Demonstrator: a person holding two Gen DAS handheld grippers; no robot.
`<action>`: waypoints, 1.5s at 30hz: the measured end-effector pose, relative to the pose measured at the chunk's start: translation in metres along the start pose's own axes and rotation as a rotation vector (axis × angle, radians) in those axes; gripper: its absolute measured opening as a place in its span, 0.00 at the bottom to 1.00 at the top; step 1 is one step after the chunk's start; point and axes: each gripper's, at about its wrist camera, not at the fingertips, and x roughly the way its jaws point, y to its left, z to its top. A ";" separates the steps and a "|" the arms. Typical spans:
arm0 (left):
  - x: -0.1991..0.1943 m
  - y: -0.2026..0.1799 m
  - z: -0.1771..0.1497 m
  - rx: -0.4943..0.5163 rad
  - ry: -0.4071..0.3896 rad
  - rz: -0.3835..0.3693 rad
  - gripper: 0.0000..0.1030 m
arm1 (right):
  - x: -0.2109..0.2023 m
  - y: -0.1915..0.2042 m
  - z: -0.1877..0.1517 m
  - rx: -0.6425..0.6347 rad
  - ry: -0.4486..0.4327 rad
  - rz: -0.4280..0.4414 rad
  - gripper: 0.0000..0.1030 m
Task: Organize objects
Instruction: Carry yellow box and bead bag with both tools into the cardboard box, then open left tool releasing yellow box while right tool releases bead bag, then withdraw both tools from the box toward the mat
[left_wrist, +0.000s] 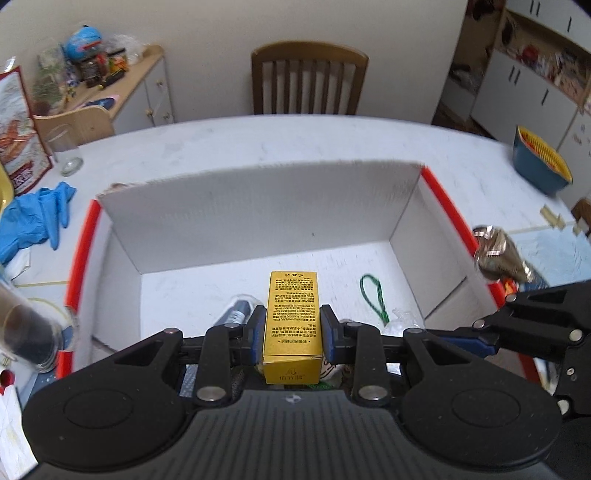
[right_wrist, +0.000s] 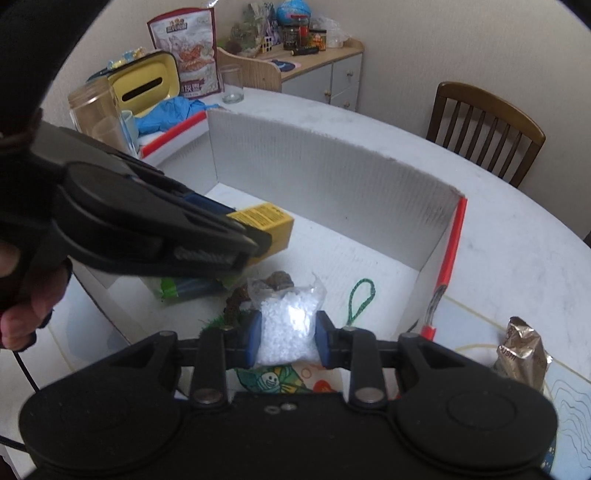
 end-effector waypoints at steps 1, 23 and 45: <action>0.004 -0.001 0.000 0.008 0.010 -0.002 0.28 | 0.001 0.000 0.000 0.000 0.003 0.002 0.29; 0.008 0.001 -0.008 -0.029 0.062 0.037 0.54 | -0.045 -0.020 -0.010 0.028 -0.099 0.043 0.51; -0.079 -0.067 -0.020 -0.059 -0.098 0.067 0.59 | -0.130 -0.074 -0.056 0.122 -0.225 0.067 0.62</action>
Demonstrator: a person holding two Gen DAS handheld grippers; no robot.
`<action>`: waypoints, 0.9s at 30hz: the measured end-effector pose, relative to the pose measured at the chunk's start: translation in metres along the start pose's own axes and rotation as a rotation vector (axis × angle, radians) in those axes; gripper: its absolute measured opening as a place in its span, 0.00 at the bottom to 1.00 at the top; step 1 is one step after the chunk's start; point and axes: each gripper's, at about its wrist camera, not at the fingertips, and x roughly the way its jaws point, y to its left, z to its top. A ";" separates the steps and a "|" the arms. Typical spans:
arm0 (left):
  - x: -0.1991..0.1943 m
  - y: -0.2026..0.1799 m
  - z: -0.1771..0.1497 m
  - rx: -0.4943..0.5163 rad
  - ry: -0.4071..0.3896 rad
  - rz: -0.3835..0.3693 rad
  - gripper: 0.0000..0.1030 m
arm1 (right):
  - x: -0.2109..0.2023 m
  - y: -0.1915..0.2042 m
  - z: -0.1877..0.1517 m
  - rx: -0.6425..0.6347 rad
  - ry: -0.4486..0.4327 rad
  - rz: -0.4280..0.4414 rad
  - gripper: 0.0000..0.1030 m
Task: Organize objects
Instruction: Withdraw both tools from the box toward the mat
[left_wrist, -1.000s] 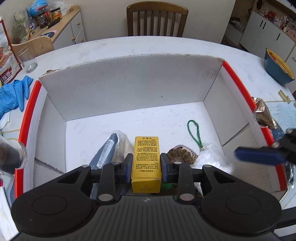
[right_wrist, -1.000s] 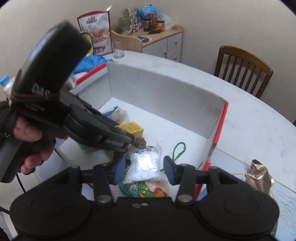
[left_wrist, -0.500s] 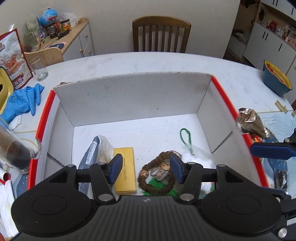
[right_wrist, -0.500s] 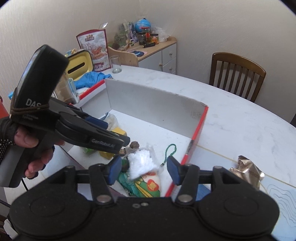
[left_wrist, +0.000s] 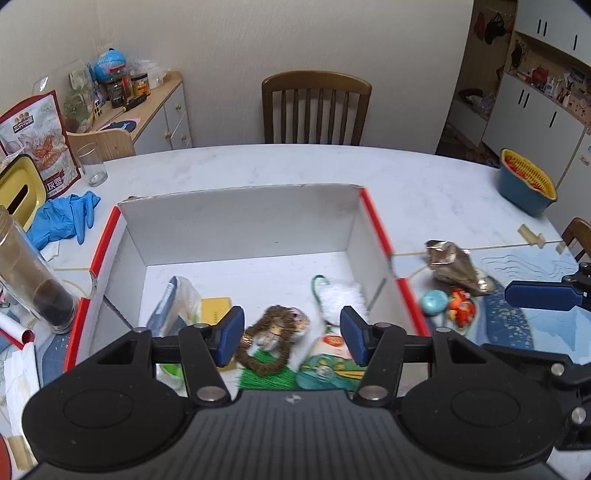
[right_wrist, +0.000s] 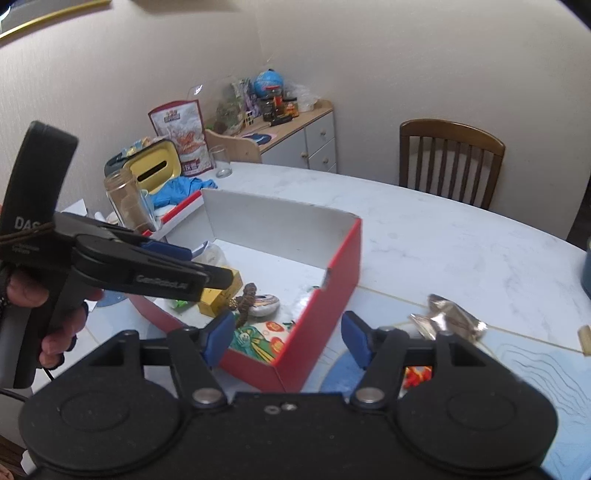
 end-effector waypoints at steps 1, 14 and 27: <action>-0.004 -0.004 -0.001 -0.001 -0.007 -0.001 0.60 | -0.005 -0.004 -0.003 0.004 -0.004 -0.002 0.63; -0.030 -0.069 -0.013 0.029 -0.061 -0.043 0.81 | -0.062 -0.061 -0.050 0.075 -0.056 -0.045 0.86; -0.008 -0.145 -0.022 0.052 -0.033 -0.096 0.82 | -0.072 -0.106 -0.105 0.054 -0.012 -0.061 0.99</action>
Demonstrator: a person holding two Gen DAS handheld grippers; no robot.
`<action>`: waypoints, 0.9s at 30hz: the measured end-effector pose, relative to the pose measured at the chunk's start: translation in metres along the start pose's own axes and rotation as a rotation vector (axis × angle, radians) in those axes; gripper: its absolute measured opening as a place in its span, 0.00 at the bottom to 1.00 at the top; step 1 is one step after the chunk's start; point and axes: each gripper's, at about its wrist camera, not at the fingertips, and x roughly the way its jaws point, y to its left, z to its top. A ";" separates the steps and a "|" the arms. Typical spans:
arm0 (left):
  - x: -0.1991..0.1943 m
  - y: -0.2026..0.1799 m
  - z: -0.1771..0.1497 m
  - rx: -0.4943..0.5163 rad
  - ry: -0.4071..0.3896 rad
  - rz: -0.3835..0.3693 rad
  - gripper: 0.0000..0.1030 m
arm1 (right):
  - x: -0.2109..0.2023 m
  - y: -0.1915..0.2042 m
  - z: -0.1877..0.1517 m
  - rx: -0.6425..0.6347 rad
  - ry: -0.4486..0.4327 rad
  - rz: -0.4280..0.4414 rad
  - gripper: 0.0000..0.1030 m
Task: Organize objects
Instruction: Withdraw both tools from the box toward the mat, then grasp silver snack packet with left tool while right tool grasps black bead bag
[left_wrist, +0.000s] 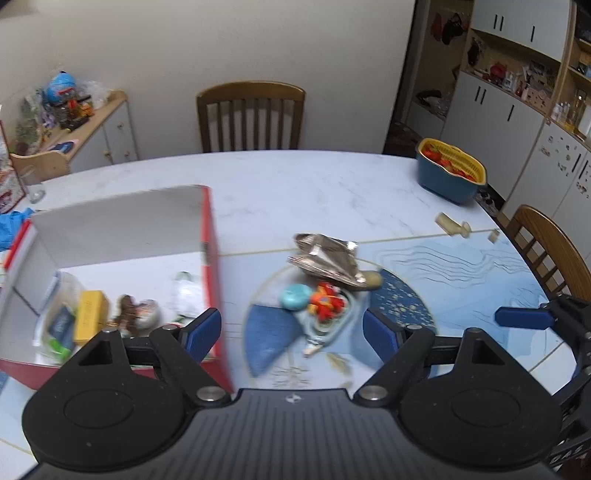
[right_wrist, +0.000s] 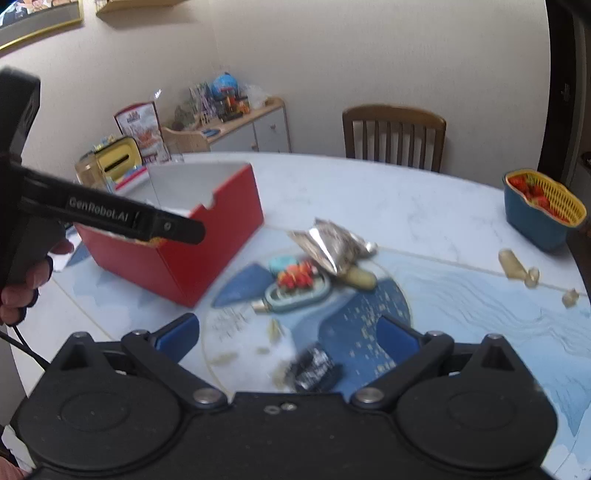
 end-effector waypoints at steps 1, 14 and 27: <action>0.004 -0.006 -0.001 0.003 0.001 -0.001 0.82 | 0.002 -0.003 -0.003 0.001 0.010 0.000 0.99; 0.075 -0.039 0.016 -0.076 0.039 0.035 0.82 | 0.032 -0.027 -0.027 -0.046 0.086 0.021 0.98; 0.155 -0.055 0.046 0.002 0.103 0.116 0.82 | 0.072 -0.023 -0.031 -0.109 0.150 0.083 0.88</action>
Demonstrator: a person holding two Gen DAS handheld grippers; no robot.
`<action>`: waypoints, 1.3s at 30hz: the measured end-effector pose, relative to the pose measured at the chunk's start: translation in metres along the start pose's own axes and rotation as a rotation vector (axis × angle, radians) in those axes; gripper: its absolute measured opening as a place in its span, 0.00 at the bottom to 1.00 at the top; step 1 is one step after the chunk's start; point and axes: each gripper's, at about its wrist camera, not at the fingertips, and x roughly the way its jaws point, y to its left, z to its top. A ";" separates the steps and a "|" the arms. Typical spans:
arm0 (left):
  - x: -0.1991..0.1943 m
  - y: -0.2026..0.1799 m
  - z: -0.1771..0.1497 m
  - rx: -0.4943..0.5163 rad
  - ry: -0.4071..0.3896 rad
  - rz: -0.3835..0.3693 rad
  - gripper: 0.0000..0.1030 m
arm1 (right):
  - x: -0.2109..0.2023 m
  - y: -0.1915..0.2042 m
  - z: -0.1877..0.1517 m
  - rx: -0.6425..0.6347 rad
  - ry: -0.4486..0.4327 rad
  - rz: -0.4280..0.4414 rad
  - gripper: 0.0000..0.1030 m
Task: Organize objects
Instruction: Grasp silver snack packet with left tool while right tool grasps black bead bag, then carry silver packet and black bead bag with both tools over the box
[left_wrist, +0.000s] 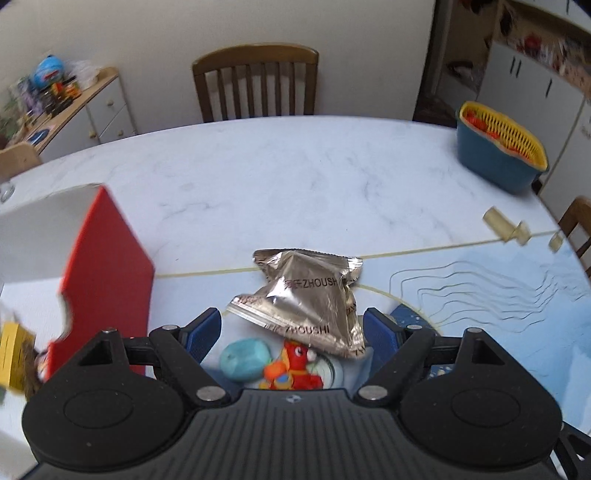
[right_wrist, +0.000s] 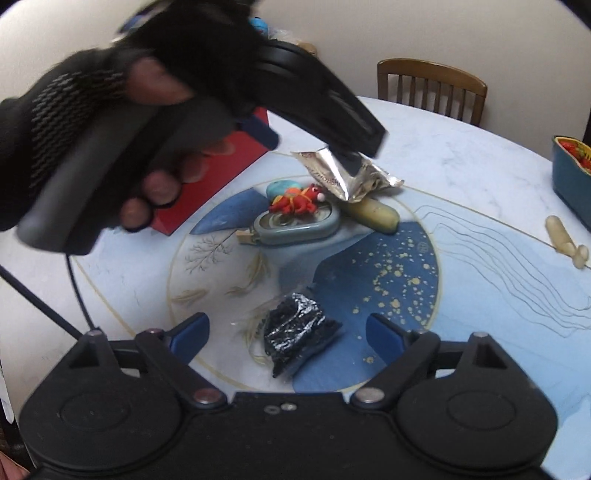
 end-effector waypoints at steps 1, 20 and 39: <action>0.005 -0.003 0.002 0.013 0.004 0.004 0.82 | 0.002 -0.001 0.000 0.000 0.006 0.001 0.88; 0.056 -0.017 0.013 0.115 0.045 0.000 0.82 | 0.028 -0.010 0.000 -0.066 0.042 -0.003 0.70; 0.031 -0.002 0.010 0.066 0.013 -0.031 0.49 | 0.015 -0.015 0.004 -0.007 0.038 -0.015 0.39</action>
